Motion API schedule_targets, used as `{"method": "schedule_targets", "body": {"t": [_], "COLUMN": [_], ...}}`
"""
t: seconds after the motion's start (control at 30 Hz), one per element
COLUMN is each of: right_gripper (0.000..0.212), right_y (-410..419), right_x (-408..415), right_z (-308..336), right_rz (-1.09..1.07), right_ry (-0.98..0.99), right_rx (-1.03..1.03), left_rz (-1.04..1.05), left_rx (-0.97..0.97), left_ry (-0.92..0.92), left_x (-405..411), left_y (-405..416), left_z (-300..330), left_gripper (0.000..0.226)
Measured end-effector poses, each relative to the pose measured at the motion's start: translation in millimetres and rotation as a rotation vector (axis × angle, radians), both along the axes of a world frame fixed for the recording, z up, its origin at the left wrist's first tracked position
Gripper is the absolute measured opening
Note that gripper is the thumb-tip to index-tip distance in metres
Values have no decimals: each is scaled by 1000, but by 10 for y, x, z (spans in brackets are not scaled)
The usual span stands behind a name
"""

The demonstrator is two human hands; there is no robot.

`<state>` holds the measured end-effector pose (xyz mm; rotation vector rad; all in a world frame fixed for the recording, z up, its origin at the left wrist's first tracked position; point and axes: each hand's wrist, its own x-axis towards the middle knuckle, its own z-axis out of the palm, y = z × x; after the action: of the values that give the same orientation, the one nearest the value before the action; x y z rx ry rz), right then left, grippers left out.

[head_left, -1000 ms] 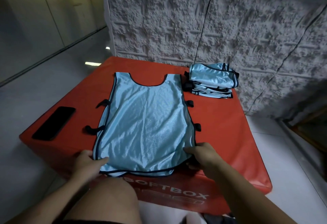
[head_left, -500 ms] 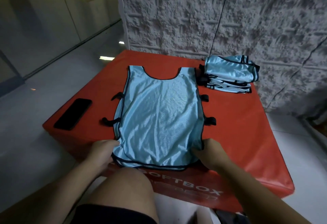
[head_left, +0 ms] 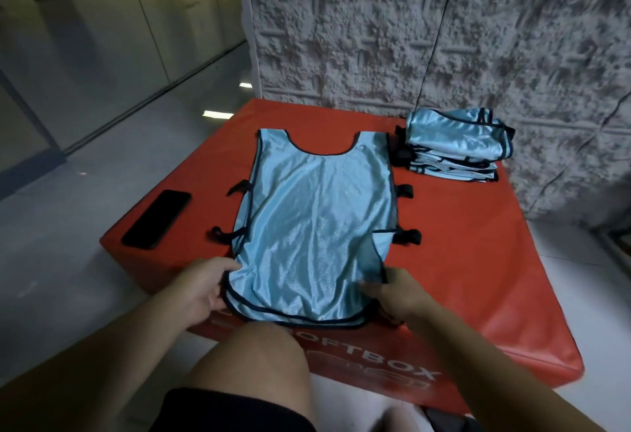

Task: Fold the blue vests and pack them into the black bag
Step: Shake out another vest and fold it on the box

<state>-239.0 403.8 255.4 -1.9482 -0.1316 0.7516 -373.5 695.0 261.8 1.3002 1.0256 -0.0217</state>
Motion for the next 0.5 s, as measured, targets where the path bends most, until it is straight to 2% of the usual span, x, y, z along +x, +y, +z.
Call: {"method": "schedule_targets", "body": {"t": [0.13,0.3,0.37,0.5], "right_gripper": [32,46,47,47], "right_y": [-18,-11,43,103], "right_x": [-4,27,23,7], "right_z": [-27,-93,-129,-181], "right_rz": [45,95,123,81], "right_ry": [-80,-384,-472,-455], "right_rx": [-133,-332,-325,-289], "left_rz": [42,42,58,58], "left_rx": [-34,-44,-46,-54], "left_ry": [-57,-124,-136,-148], "left_x": [94,181,196,207], "left_y": [11,-45,-45,-83], "left_z": [123,313,364,416], "left_gripper": [21,15,17,14]}}
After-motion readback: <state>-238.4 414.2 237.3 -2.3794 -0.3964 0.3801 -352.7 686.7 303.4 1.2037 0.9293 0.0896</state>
